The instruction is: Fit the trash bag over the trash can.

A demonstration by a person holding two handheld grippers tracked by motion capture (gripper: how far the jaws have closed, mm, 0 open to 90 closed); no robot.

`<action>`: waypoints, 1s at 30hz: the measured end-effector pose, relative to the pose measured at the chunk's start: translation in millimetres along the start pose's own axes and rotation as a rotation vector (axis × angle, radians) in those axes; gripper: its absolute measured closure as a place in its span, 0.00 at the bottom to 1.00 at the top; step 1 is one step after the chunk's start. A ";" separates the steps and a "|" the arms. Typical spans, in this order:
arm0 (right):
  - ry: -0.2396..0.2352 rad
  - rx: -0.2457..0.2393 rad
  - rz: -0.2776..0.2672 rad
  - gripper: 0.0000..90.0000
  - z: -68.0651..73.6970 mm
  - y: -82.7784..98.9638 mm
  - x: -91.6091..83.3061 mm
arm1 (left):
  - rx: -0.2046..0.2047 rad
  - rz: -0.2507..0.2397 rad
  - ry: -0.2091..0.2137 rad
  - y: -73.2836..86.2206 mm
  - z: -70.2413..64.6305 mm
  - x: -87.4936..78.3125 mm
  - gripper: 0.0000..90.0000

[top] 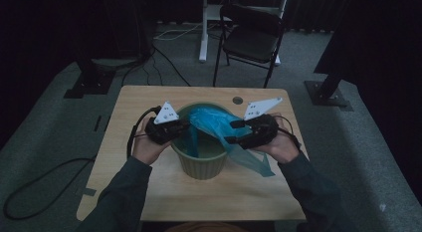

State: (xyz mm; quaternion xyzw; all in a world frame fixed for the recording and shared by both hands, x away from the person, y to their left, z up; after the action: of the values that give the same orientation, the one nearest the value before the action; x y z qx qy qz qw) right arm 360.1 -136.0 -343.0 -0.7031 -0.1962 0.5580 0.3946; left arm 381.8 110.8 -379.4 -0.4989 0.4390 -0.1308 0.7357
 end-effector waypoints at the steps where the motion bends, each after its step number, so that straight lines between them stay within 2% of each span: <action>1: 0.000 -0.006 0.005 0.43 2.5 0.2 -0.3 | 0.000 0.001 -0.002 0.0 0.4 0.1 0.96; 4: 0.006 -0.033 0.038 0.39 9.2 3.0 3.2 | -0.002 0.002 -0.007 0.2 1.2 0.0 0.97; 6: 0.013 -0.054 0.068 0.39 11.5 6.1 7.7 | -0.005 0.002 -0.008 0.3 1.4 -0.4 0.97; 9: 0.033 -0.061 0.107 0.50 10.7 9.5 13.6 | -0.005 0.000 -0.010 0.3 1.5 -1.4 0.97; 13: 0.080 -0.062 0.146 0.74 5.8 11.4 17.3 | -0.007 0.000 -0.014 0.9 2.6 -3.0 0.97; 17: 0.087 -0.043 0.126 0.93 -0.2 10.3 14.3 | -0.014 -0.008 -0.022 2.2 3.6 -5.5 0.94; 19: 0.089 -0.034 0.106 0.97 -2.2 8.9 11.7 | -0.018 -0.014 -0.026 2.5 3.7 -7.6 0.92; 24: 0.093 0.004 0.079 0.98 -9.5 7.1 4.9 | -0.006 -0.035 -0.033 2.0 3.6 -14.6 0.84; 30: 0.061 0.023 0.065 0.99 -13.4 5.1 2.1 | 0.012 -0.059 -0.034 -2.1 1.8 -21.3 0.75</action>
State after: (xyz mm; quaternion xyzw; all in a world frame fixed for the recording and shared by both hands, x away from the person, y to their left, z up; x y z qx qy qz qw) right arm 372.5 -142.0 -347.4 -0.7213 -0.1547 0.5509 0.3902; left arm 371.4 124.3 -366.4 -0.5093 0.4109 -0.1465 0.7419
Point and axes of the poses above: each handheld gripper's, and its own axes: x roughly forward along the jaws, y roughly out of its underside, z roughly to its left, the point moved 4 cm from there along x, roughly forward along the jaws, and after that the axes turned 2 degrees about -x, right-handed, at the moved point
